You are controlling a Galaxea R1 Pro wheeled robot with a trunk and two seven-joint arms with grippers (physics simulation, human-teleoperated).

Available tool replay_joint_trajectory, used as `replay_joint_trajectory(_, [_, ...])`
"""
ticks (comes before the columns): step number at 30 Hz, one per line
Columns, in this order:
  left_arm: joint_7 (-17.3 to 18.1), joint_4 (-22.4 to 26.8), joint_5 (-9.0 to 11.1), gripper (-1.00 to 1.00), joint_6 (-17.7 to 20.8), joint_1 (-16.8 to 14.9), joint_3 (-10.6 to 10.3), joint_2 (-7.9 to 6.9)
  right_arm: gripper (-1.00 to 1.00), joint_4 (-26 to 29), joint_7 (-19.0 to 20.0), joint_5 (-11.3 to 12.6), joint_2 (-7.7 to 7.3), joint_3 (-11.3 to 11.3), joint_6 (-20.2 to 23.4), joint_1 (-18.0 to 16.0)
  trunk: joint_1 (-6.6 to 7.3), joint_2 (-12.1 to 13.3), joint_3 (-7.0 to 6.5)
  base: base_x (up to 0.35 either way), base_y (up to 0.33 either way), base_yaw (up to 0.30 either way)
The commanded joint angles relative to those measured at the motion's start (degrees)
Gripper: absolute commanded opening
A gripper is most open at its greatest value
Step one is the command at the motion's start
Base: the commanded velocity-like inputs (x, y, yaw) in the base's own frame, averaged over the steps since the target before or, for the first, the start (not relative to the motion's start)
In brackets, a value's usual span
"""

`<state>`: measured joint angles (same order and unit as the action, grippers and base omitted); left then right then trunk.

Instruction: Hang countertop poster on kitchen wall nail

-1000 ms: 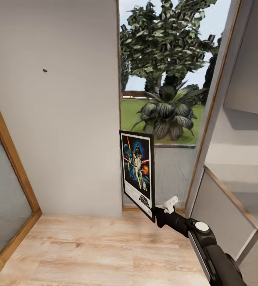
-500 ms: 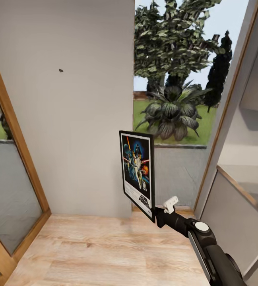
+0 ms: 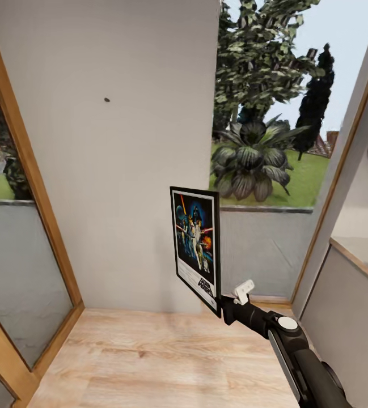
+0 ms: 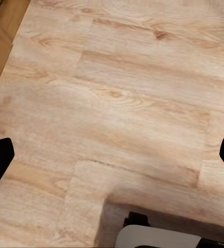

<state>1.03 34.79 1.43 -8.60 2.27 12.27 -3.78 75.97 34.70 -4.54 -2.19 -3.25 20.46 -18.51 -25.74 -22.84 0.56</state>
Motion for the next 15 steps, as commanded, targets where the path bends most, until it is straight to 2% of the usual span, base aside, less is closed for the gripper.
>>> replay_joint_trajectory(1, [0.1, 0.0, 0.1, 1.0, -0.1, 0.0, 0.0, 0.0, -1.0, 0.1, 0.4, -0.3, -0.01, 0.0, 0.3, 0.0, -0.04, -0.1, 0.06, 0.08, 0.342, 0.0])
replay_joint_trajectory(15, [0.1, 0.0, 0.1, 1.0, -0.1, 0.0, 0.0, -0.01, -1.0, 0.1, 0.5, -0.2, -0.01, 0.0, 0.3, 0.0, -0.04, -0.1, 0.06, 0.08, 0.343, 0.0])
